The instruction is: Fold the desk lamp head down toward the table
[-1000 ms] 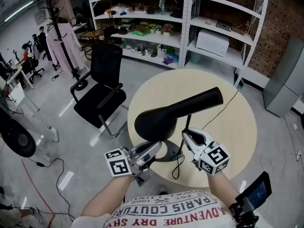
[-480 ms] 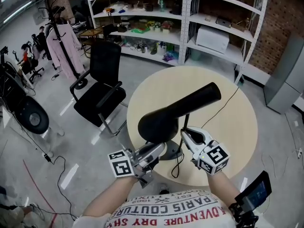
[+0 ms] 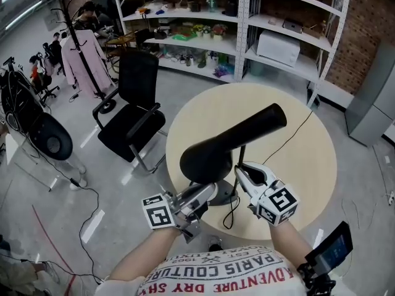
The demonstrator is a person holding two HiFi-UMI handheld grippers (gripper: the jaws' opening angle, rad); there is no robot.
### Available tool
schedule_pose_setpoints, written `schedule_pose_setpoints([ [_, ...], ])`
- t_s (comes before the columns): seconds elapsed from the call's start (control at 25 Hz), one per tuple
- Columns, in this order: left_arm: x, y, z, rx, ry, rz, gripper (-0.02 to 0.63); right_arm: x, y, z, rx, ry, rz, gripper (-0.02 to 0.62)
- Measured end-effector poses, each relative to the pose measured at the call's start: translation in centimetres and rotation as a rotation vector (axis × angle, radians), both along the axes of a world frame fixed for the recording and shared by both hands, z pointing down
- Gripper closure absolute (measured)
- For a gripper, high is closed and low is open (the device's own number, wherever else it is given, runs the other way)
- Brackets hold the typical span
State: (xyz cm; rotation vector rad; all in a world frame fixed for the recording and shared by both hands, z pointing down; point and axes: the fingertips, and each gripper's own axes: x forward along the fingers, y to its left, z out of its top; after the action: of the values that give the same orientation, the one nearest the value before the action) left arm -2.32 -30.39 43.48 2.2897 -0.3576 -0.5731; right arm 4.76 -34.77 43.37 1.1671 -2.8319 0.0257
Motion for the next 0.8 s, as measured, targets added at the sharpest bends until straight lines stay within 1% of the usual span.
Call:
schedule_pose_setpoints([
  [0.08, 0.0, -0.1, 0.0, -0.002, -0.001, -0.012, 0.58, 0.1, -0.1, 0.0, 0.0, -0.01, 0.004, 0.548],
  [0.12, -0.1, -0.2, 0.1, -0.001, -0.011, -0.022, 0.569, 0.3, -0.1, -0.1, 0.003, -0.014, 0.009, 0.546],
  [0.16, -0.3, -0.2, 0.3, 0.002, -0.027, -0.035, 0.54, 0.4, 0.0, -0.2, 0.011, -0.018, 0.017, 0.54],
  [0.24, -0.7, -0.2, 1.0, 0.002, -0.074, -0.064, 0.513, 1.2, 0.4, -0.7, 0.033, -0.022, 0.042, 0.523],
  [0.32, -1.3, 0.3, 1.8, -0.007, -0.123, -0.086, 0.508, 1.9, 1.1, -1.0, 0.029, -0.02, 0.053, 0.521],
  [0.44, -1.8, 2.0, 2.4, 0.006, -0.187, -0.097, 0.508, 2.1, 3.6, -0.9, -0.01, -0.021, 0.019, 0.522],
  [0.6, -2.0, 5.4, 1.2, 0.081, -0.298, -0.126, 0.511, 1.2, 8.8, -1.1, -0.041, -0.002, -0.044, 0.566],
  [0.64, -1.9, 6.4, 0.6, 0.109, -0.33, -0.129, 0.511, 0.9, 10.2, -1.1, -0.051, 0.002, -0.064, 0.591],
  [0.68, -1.7, 7.6, 0.0, 0.141, -0.362, -0.131, 0.527, 0.7, 11.8, -1.3, -0.058, 0.004, -0.081, 0.597],
  [0.72, -1.4, 8.8, -0.6, 0.18, -0.398, -0.134, 0.586, 0.5, 13.2, -1.5, -0.062, 0.002, -0.095, 0.597],
  [0.76, -1.1, 10.2, -1.2, 0.222, -0.435, -0.134, 0.609, 0.3, 14.7, -1.7, -0.063, -0.002, -0.106, 0.595],
  [0.8, -0.7, 11.5, -1.8, 0.264, -0.468, -0.13, 0.609, 0.1, 16.1, -2.0, -0.065, -0.01, -0.115, 0.595],
])
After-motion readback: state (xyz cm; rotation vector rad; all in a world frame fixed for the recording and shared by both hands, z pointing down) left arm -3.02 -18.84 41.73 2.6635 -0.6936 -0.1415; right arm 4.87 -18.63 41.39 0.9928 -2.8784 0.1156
